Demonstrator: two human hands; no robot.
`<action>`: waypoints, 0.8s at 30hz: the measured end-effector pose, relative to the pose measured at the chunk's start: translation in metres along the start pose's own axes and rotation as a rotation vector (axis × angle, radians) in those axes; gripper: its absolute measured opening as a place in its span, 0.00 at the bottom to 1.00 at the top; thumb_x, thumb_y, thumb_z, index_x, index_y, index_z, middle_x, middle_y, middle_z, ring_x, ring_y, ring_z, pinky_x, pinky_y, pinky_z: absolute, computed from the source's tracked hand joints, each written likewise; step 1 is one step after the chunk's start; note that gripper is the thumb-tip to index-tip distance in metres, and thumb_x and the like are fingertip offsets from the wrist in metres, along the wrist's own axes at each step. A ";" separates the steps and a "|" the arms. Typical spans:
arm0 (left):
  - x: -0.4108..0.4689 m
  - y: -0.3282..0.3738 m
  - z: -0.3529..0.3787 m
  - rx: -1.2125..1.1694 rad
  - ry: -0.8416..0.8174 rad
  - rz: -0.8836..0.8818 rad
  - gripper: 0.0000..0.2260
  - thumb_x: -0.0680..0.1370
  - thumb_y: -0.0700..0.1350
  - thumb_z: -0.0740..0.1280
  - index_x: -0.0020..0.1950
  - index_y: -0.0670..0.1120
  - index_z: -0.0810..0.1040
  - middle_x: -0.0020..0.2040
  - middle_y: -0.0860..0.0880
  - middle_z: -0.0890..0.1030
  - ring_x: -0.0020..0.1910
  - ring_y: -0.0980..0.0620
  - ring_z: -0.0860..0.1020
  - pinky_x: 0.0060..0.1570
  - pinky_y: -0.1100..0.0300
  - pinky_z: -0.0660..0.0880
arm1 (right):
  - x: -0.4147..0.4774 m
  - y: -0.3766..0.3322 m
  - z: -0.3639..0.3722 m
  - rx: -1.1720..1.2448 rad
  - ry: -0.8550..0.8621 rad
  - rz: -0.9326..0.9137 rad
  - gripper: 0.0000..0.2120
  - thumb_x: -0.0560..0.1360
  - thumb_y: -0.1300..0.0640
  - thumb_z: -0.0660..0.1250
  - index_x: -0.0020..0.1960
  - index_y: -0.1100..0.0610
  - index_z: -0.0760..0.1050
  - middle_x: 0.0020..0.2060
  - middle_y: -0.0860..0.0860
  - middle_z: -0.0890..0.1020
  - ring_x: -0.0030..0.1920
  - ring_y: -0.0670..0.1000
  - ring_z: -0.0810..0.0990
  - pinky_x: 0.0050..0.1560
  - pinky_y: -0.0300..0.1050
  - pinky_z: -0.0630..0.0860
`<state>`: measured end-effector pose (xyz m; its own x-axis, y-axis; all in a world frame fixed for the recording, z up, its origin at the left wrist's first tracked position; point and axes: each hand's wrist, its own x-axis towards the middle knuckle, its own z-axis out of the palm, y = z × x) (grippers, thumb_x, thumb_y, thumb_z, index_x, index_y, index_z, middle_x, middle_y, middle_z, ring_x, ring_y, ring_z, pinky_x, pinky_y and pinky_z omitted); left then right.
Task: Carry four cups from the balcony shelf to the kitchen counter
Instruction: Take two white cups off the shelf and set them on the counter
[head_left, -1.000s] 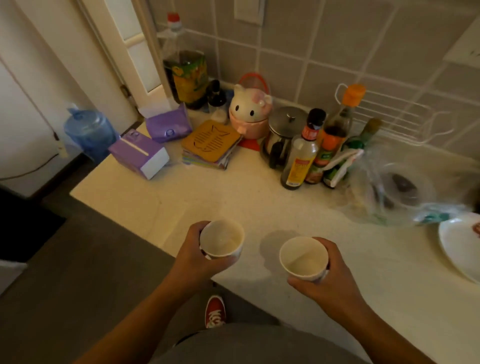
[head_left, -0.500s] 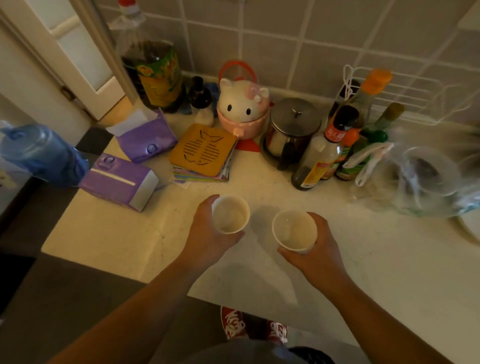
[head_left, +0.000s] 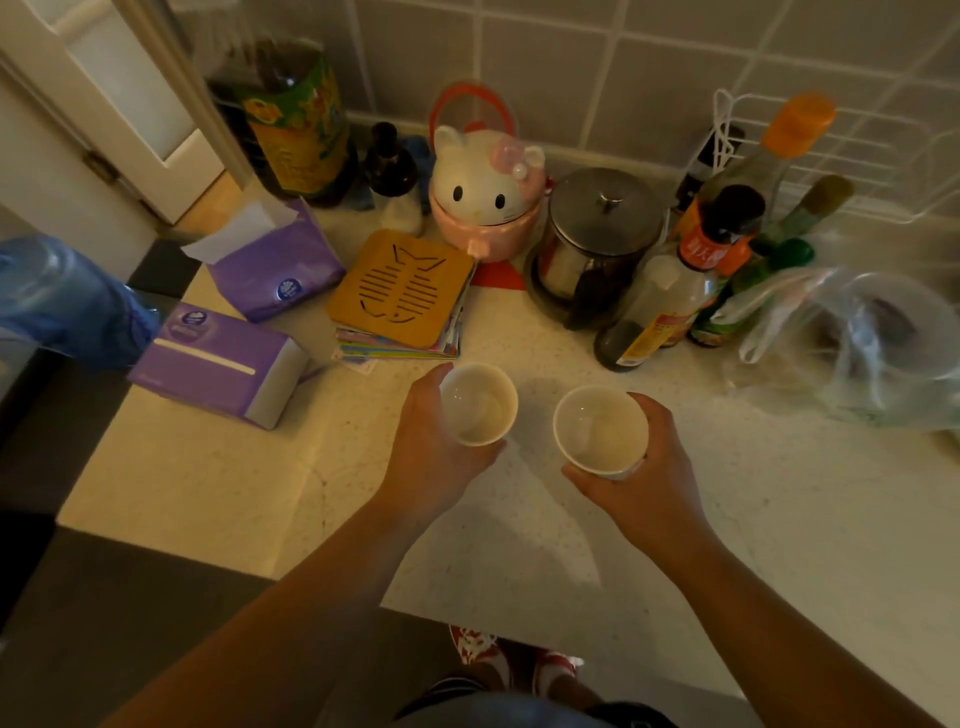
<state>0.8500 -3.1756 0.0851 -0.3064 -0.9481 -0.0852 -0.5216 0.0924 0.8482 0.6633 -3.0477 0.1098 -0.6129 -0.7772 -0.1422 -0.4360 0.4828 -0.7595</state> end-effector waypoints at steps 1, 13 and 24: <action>0.001 0.000 0.000 0.000 -0.001 0.005 0.43 0.58 0.52 0.81 0.67 0.61 0.63 0.60 0.62 0.68 0.59 0.61 0.68 0.52 0.68 0.64 | 0.000 0.000 -0.001 0.006 0.000 -0.003 0.46 0.54 0.41 0.81 0.64 0.32 0.59 0.56 0.36 0.70 0.55 0.42 0.71 0.50 0.42 0.71; 0.009 -0.003 0.010 0.057 -0.022 -0.003 0.45 0.58 0.55 0.81 0.70 0.57 0.62 0.66 0.55 0.70 0.62 0.56 0.69 0.59 0.57 0.69 | 0.006 0.009 -0.005 0.013 0.005 0.019 0.46 0.52 0.36 0.78 0.65 0.34 0.60 0.55 0.35 0.70 0.55 0.41 0.72 0.49 0.41 0.71; -0.025 -0.038 -0.007 0.565 0.015 0.014 0.48 0.64 0.77 0.61 0.76 0.51 0.54 0.77 0.43 0.59 0.77 0.42 0.54 0.73 0.39 0.53 | 0.011 0.023 0.004 0.027 -0.032 -0.004 0.46 0.55 0.42 0.80 0.66 0.35 0.58 0.57 0.35 0.68 0.57 0.42 0.71 0.52 0.41 0.70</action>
<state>0.8835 -3.1576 0.0584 -0.3075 -0.9493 -0.0652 -0.8640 0.2499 0.4371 0.6494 -3.0470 0.0885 -0.5898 -0.7917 -0.1593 -0.4196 0.4691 -0.7771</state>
